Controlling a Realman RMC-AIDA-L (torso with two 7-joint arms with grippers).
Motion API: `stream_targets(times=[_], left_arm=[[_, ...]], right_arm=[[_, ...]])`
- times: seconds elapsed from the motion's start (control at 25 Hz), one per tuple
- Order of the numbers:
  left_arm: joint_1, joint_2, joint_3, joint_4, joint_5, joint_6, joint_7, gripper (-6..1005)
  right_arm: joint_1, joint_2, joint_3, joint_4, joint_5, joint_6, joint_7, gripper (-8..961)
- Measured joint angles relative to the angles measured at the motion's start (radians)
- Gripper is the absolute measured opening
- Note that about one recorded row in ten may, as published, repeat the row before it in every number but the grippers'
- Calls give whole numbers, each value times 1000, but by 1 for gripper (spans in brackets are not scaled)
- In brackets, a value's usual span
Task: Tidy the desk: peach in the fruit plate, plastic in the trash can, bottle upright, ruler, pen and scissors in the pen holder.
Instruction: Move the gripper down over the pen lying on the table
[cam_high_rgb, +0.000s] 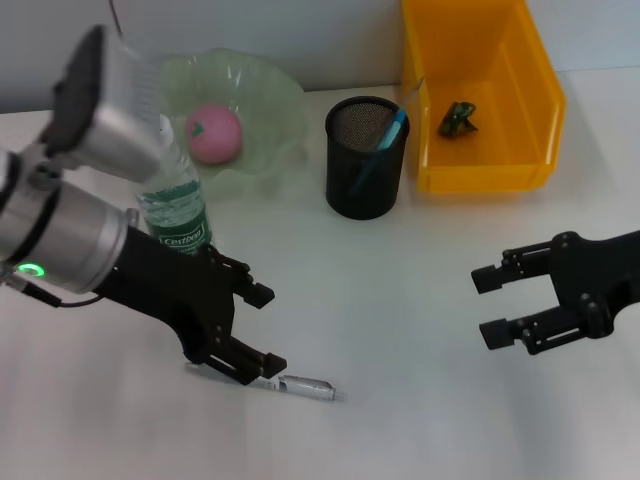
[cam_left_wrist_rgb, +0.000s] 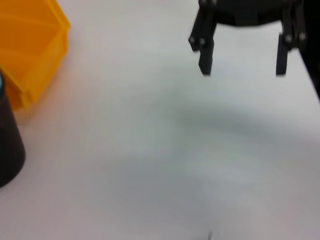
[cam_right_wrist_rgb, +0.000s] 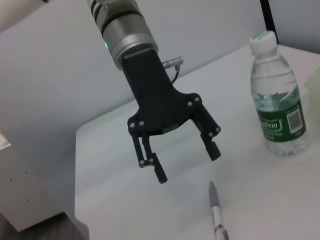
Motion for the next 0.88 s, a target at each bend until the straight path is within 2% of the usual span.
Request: stream_targets(times=[0.28, 0.64, 0.68, 0.72, 0.88], left_arm=[[-67, -3, 121, 31, 97, -8, -23, 812], [-98, -8, 327, 66, 209, -106, -52, 813], [-98, -8, 327, 66, 209, -106, -52, 813], [-102, -9, 385, 66, 218, -139, -58, 813], [-114, -12, 443, 68, 220, -158, -59, 813]], right_arm=[[5, 2, -8, 0, -26, 13, -6, 762], [28, 1, -23, -4, -40, 28, -3, 761], [30, 1, -23, -4, -44, 31, -2, 761], [31, 1, -23, -4, -47, 34, -2, 761], [33, 1, -23, -5, -56, 39, -1, 761]])
